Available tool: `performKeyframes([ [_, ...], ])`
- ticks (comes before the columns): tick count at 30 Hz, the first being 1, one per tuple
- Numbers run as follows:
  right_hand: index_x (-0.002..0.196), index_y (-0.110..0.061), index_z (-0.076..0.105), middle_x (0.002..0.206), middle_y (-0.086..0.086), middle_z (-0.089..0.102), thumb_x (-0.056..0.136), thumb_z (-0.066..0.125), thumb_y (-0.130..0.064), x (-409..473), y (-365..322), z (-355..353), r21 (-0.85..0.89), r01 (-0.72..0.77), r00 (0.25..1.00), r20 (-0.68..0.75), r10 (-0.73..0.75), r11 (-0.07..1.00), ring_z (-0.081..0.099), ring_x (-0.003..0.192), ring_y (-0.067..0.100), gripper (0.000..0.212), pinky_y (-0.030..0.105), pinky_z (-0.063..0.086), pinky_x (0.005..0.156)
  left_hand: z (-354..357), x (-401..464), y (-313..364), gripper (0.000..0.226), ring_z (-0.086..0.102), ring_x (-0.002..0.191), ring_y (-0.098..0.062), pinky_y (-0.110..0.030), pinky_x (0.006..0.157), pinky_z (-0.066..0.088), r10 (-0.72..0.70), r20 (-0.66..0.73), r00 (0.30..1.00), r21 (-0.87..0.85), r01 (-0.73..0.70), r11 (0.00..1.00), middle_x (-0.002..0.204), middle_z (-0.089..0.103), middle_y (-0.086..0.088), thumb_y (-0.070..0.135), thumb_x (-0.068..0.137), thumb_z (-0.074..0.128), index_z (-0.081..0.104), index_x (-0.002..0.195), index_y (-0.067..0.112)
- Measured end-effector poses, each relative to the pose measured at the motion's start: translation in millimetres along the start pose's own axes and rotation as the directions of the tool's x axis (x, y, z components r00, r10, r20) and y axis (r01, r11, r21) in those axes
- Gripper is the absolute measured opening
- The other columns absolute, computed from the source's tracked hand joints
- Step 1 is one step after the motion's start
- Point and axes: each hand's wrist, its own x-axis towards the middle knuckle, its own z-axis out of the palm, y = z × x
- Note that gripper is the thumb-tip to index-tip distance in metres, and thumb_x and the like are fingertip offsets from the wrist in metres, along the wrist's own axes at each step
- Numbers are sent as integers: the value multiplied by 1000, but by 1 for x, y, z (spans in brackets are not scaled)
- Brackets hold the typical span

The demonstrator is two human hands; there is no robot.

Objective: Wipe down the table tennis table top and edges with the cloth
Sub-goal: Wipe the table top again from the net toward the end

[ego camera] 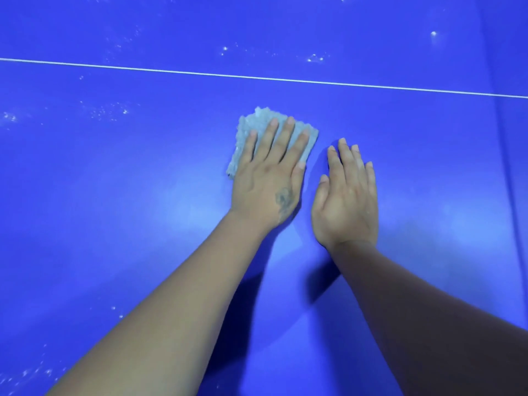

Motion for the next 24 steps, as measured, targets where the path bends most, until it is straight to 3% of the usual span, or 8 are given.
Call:
performKeyframes([
  [6, 163, -8, 40, 175, 6, 30, 109, 29, -29, -1, -1, 0, -9, 2, 1000, 4, -2, 1000, 23, 163, 26, 59, 50, 16, 133, -31, -101, -39, 59, 9, 166, -24, -52, 134, 8, -253, 44, 967, 47, 251, 967, 178, 17, -1, 41, 113, 23, 25, 170, 25],
  [13, 164, -10, 39, 176, 5, 28, 111, 29, -31, -2, -2, -2, -19, -8, 1000, 12, 8, 1000, 20, 164, 24, 58, 48, 14, 134, -29, -18, -85, 63, -1, 166, -28, -54, 133, -1, -478, 23, 878, 2, 478, 878, 180, 3, -3, 45, 111, 15, 13, 172, 25],
  [18, 164, -10, 39, 176, 5, 29, 110, 30, -31, -2, -3, -4, -38, -4, 1000, 11, 5, 999, 20, 164, 24, 58, 48, 13, 134, -9, 11, -32, 62, 7, 166, -29, -54, 133, 3, -298, -9, 954, 30, 299, 954, 179, 14, -4, 43, 111, 18, 24, 170, 25],
  [21, 163, -9, 41, 175, 7, 30, 109, 30, -31, -2, -6, -5, -39, 1, 1000, 15, 0, 999, 22, 164, 26, 59, 49, 15, 134, -3, -32, 1, 59, 16, 165, -28, -54, 132, 9, -175, -52, 983, 20, 176, 984, 176, 25, -4, 41, 112, 23, 34, 167, 24],
  [24, 163, -8, 40, 175, 9, 30, 108, 30, -31, -3, -5, -7, -39, 11, 1000, 23, -10, 999, 22, 164, 27, 61, 50, 15, 134, -7, -99, 27, 57, 12, 165, -25, -53, 132, 11, -93, -8, 996, -4, 93, 996, 177, 22, -2, 38, 113, 27, 30, 169, 24],
])
